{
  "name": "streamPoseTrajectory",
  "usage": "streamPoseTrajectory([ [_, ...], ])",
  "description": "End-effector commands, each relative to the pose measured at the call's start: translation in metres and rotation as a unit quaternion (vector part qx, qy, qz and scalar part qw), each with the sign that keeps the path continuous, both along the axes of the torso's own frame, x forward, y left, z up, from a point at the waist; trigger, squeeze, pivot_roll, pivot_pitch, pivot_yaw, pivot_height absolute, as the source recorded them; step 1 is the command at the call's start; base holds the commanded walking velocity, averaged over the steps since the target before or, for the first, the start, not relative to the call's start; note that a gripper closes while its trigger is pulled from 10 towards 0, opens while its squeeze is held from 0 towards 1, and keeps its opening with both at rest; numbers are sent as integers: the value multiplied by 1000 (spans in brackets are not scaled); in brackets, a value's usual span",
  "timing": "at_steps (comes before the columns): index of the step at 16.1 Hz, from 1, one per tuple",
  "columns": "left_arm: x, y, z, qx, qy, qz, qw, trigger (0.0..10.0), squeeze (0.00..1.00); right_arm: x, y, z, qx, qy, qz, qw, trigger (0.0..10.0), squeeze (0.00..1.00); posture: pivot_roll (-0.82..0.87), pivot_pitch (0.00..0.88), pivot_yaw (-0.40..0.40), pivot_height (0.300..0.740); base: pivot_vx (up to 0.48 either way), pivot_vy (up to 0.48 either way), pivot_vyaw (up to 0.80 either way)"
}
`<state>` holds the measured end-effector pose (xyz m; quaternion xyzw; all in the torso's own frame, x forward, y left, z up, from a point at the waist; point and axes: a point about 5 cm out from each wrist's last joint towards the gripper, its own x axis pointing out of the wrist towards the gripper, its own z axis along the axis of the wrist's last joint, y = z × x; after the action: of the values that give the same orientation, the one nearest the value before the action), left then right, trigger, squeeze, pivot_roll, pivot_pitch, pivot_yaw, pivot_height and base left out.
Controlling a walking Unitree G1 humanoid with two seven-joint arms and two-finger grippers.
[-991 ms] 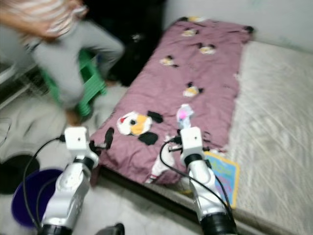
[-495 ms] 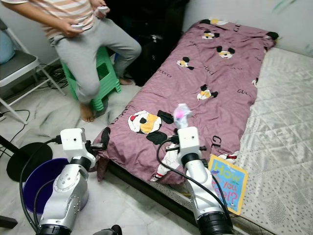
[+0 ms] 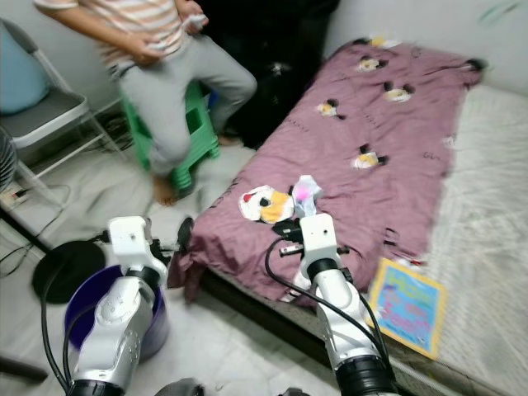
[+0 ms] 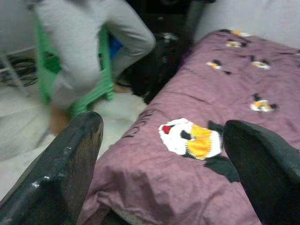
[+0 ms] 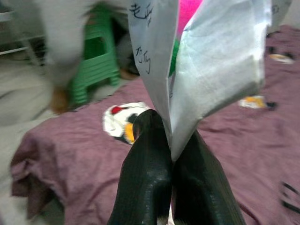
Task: Clean up the room
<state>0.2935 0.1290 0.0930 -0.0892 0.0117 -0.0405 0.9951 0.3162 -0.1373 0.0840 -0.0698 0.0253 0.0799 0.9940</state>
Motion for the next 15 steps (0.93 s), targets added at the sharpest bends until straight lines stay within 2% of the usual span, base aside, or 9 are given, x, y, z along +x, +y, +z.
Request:
streamPoseTrajectory([
  [1, 1, 8, 1, 12, 0, 10, 1000, 10000, 0, 0, 5, 1, 7, -2, 7, 1000, 10000, 0, -44, 136, 2, 740, 0, 480, 0],
  [5, 2, 8, 1, 14, -1, 10, 1000, 10000, 0, 0, 6, 1, 8, -2, 10, 1000, 10000, 0, -43, 136, 2, 740, 0, 480, 0],
  [11, 1, 9, 3, 21, -8, 17, 1000, 10000, 0, -1, 8, 0, 15, -4, 16, 1000, 10000, 0, -42, 140, 3, 740, 0, 0, 0],
  [14, 1, 7, 3, 20, -11, 11, 1000, 10000, 0, -1, 9, 2, 3, -14, 23, 1000, 10000, 0, -44, 140, 4, 740, 0, 0, 0],
  [15, 1, 7, 3, 20, -11, 10, 1000, 10000, 0, -2, 9, 3, -1, -16, 25, 1000, 10000, 0, -44, 141, 3, 740, 0, 0, 800],
])
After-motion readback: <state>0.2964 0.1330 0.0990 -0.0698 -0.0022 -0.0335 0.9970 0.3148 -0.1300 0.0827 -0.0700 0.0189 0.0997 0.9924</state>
